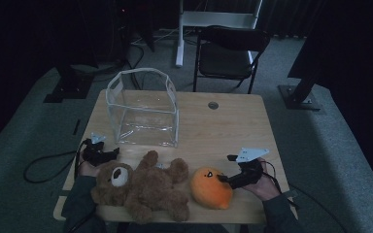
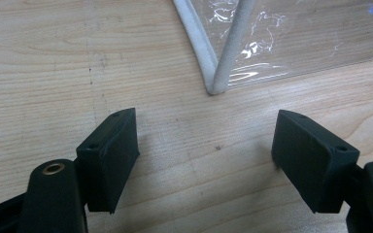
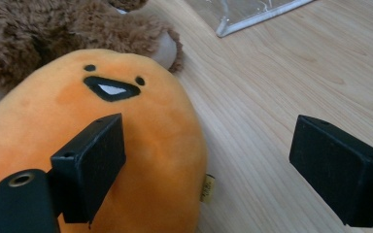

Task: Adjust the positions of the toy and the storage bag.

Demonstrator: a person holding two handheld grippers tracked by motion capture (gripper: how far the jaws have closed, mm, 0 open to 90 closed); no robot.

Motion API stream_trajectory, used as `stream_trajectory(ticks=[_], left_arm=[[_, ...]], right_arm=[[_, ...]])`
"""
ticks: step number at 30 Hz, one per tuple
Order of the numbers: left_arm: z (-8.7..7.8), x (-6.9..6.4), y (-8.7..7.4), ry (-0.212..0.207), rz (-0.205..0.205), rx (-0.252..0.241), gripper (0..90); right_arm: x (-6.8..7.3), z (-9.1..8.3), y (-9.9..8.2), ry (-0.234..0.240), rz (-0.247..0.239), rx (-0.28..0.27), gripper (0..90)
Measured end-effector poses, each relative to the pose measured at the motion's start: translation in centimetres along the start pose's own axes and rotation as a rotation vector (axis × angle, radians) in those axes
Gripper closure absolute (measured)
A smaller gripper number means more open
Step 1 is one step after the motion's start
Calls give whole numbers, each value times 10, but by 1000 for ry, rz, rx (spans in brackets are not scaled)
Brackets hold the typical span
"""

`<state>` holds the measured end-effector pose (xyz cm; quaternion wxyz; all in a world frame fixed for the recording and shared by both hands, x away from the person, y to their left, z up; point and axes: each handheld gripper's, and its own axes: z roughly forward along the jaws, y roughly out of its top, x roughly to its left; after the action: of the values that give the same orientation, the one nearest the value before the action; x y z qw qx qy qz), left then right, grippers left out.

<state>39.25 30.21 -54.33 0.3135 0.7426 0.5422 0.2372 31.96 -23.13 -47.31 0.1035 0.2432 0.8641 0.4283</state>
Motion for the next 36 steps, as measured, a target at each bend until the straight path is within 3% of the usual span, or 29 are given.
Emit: stream_trajectory(ticks=[19,24,30,36], left_arm=[[0,0,0,0,0,0,254],[0,0,0,0,0,1,254],[0,0,0,0,0,0,254],[0,0,0,0,0,0,254]], right_arm=[[16,2,12,68,-27,-13,108],[16,6,11,92,-9,-1,102],[15,-2,13,102,-5,-26,102],[18,11,11,129,1,19,102]])
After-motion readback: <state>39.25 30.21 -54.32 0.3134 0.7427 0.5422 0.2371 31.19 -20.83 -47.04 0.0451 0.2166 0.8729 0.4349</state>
